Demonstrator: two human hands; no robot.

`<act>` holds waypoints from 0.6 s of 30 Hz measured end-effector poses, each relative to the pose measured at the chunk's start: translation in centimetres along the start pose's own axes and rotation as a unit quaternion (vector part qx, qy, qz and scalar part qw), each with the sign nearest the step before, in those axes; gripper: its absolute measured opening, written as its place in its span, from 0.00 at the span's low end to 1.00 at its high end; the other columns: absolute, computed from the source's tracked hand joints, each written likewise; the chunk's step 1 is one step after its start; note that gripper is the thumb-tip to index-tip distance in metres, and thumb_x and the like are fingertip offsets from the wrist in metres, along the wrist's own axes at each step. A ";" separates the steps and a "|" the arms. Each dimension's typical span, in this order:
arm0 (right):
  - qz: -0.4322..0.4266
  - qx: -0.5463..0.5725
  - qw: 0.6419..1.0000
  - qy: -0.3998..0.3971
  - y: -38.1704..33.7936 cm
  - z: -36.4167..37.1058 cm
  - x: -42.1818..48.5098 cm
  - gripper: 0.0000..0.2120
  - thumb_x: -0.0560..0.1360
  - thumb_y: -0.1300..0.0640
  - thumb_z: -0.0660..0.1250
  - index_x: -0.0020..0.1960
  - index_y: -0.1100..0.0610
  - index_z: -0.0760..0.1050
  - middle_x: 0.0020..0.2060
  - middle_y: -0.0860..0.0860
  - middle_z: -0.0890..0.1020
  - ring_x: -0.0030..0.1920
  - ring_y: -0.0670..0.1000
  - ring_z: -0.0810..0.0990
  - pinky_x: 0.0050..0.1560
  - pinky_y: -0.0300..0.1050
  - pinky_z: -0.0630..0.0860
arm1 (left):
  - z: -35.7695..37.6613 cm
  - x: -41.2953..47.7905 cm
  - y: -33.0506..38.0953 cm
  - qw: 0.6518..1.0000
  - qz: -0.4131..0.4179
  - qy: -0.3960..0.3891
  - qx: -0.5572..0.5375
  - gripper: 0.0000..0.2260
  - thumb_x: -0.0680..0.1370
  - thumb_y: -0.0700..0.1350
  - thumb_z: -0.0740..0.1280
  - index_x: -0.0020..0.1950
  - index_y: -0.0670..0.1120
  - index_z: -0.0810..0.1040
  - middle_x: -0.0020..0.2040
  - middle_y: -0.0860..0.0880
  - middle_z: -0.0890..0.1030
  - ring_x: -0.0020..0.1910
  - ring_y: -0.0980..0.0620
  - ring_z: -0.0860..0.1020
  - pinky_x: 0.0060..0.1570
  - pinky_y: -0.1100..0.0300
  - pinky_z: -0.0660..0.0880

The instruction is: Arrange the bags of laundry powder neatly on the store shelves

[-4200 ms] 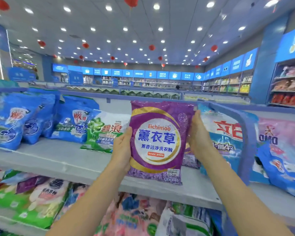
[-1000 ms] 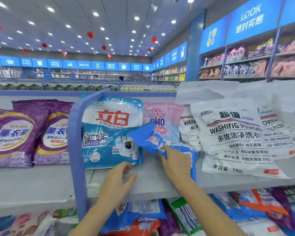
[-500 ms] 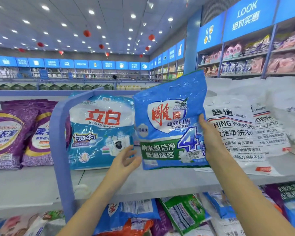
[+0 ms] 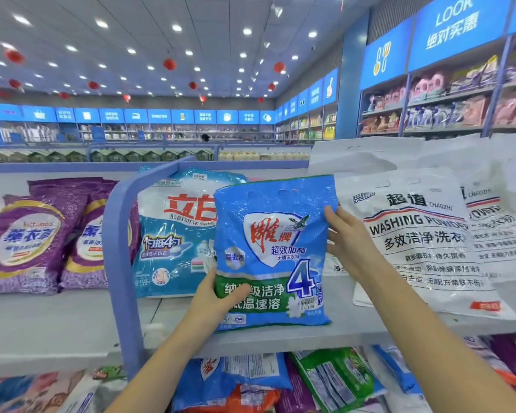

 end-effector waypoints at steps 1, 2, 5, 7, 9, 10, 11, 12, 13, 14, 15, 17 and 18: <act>-0.013 -0.027 0.999 0.026 -0.3 0.2 0.4 0.06 0.76 0.54 0.64 0.49 0.55 0.76 0.40 0.49 0.83 0.37 0.47 0.81 0.38 0.43 0.75 | 0.0 0.1 0.0 1.000 -0.001 -0.004 0.012 0.26 0.63 0.59 0.75 0.57 0.54 0.73 0.51 0.54 0.82 0.48 0.57 0.81 0.44 0.67 0.77; -0.033 -0.044 0.997 0.048 -0.7 0.4 0.7 0.05 0.77 0.57 0.63 0.48 0.56 0.77 0.37 0.48 0.84 0.35 0.46 0.82 0.35 0.40 0.77 | -0.1 0.1 -0.1 1.000 0.001 -0.004 0.024 0.23 0.65 0.55 0.76 0.56 0.54 0.74 0.51 0.54 0.82 0.48 0.56 0.81 0.44 0.66 0.77; -0.072 -0.064 0.991 0.089 -2.0 -0.1 1.5 0.07 0.77 0.61 0.62 0.44 0.56 0.78 0.31 0.45 0.84 0.33 0.43 0.82 0.35 0.40 0.77 | -0.2 0.4 0.3 0.999 0.020 0.005 0.032 0.12 0.70 0.40 0.73 0.50 0.52 0.76 0.40 0.57 0.84 0.42 0.58 0.82 0.38 0.70 0.76; -0.071 -0.067 0.991 0.097 -2.0 -0.5 1.6 0.07 0.77 0.62 0.62 0.45 0.58 0.78 0.31 0.45 0.84 0.33 0.44 0.82 0.36 0.41 0.78 | 0.0 0.6 0.5 0.999 0.019 0.014 0.030 0.11 0.70 0.37 0.73 0.48 0.50 0.77 0.38 0.56 0.85 0.41 0.57 0.82 0.36 0.70 0.76; -0.065 -0.089 0.990 0.083 -1.9 -0.2 1.5 0.07 0.78 0.62 0.62 0.50 0.63 0.78 0.33 0.46 0.84 0.34 0.44 0.82 0.35 0.40 0.79 | 0.0 0.7 0.2 1.000 0.014 0.019 0.017 0.15 0.68 0.43 0.76 0.51 0.50 0.77 0.43 0.53 0.84 0.44 0.54 0.82 0.40 0.67 0.77; -0.069 -0.111 0.988 0.078 -2.0 0.1 1.6 0.08 0.77 0.62 0.62 0.53 0.63 0.77 0.36 0.48 0.85 0.35 0.44 0.82 0.36 0.39 0.79 | -0.1 0.7 -0.1 1.000 0.012 0.021 0.014 0.20 0.64 0.49 0.77 0.54 0.50 0.77 0.48 0.51 0.83 0.47 0.52 0.82 0.45 0.63 0.79; -0.087 -0.139 0.984 0.074 -2.5 0.5 1.7 0.08 0.77 0.62 0.63 0.55 0.62 0.76 0.41 0.51 0.85 0.38 0.45 0.83 0.39 0.39 0.80 | -0.1 0.6 -0.1 1.000 0.010 0.018 0.015 0.27 0.61 0.55 0.77 0.57 0.50 0.76 0.52 0.50 0.82 0.50 0.52 0.81 0.49 0.59 0.79; -0.118 -0.177 0.974 0.074 -3.2 0.9 1.8 0.09 0.77 0.60 0.64 0.56 0.58 0.75 0.46 0.53 0.83 0.43 0.47 0.82 0.44 0.41 0.80 | -0.2 0.5 -0.2 1.000 0.007 0.015 0.014 0.31 0.59 0.57 0.77 0.59 0.50 0.75 0.54 0.49 0.81 0.52 0.51 0.80 0.52 0.56 0.78; -0.159 -0.220 0.959 0.078 -4.2 1.6 2.0 0.10 0.76 0.58 0.66 0.57 0.54 0.74 0.51 0.52 0.81 0.49 0.49 0.81 0.50 0.45 0.78 | -0.3 0.5 -0.3 1.000 0.007 0.013 0.011 0.30 0.61 0.56 0.77 0.61 0.50 0.75 0.55 0.49 0.80 0.53 0.51 0.80 0.53 0.56 0.78; -0.202 -0.263 0.939 0.084 -5.2 2.4 2.2 0.14 0.74 0.55 0.68 0.58 0.52 0.72 0.54 0.50 0.79 0.54 0.49 0.78 0.55 0.46 0.74 | -0.3 0.4 -0.3 1.000 0.005 0.014 0.007 0.27 0.65 0.51 0.77 0.61 0.49 0.74 0.55 0.49 0.81 0.52 0.52 0.80 0.51 0.59 0.78; -0.247 -0.310 0.914 0.088 -6.3 3.6 2.4 0.17 0.74 0.54 0.69 0.61 0.53 0.70 0.56 0.49 0.76 0.57 0.49 0.74 0.58 0.44 0.70 | -0.3 0.4 -0.3 1.000 0.003 0.012 0.000 0.22 0.68 0.47 0.75 0.60 0.48 0.75 0.54 0.49 0.81 0.50 0.54 0.81 0.47 0.63 0.78; -0.331 -0.429 0.836 0.083 -7.9 6.6 2.7 0.22 0.73 0.53 0.69 0.65 0.55 0.69 0.60 0.50 0.75 0.61 0.50 0.71 0.61 0.44 0.64 | -0.2 0.3 0.0 1.000 0.002 0.008 -0.003 0.16 0.71 0.41 0.73 0.57 0.48 0.75 0.51 0.51 0.82 0.45 0.59 0.82 0.40 0.69 0.77; -0.354 -0.502 0.786 0.069 -8.2 8.2 3.1 0.23 0.73 0.50 0.68 0.66 0.55 0.69 0.61 0.51 0.75 0.62 0.52 0.70 0.62 0.47 0.63 | -0.2 0.3 0.1 1.000 0.004 0.005 -0.006 0.15 0.71 0.40 0.72 0.56 0.48 0.75 0.50 0.51 0.83 0.44 0.60 0.82 0.39 0.70 0.76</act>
Point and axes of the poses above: each hand's wrist, its own x-axis towards the middle knuckle, its own z-axis out of the palm, y = z × x, the point moved 2 cm from there along x, towards the middle knuckle
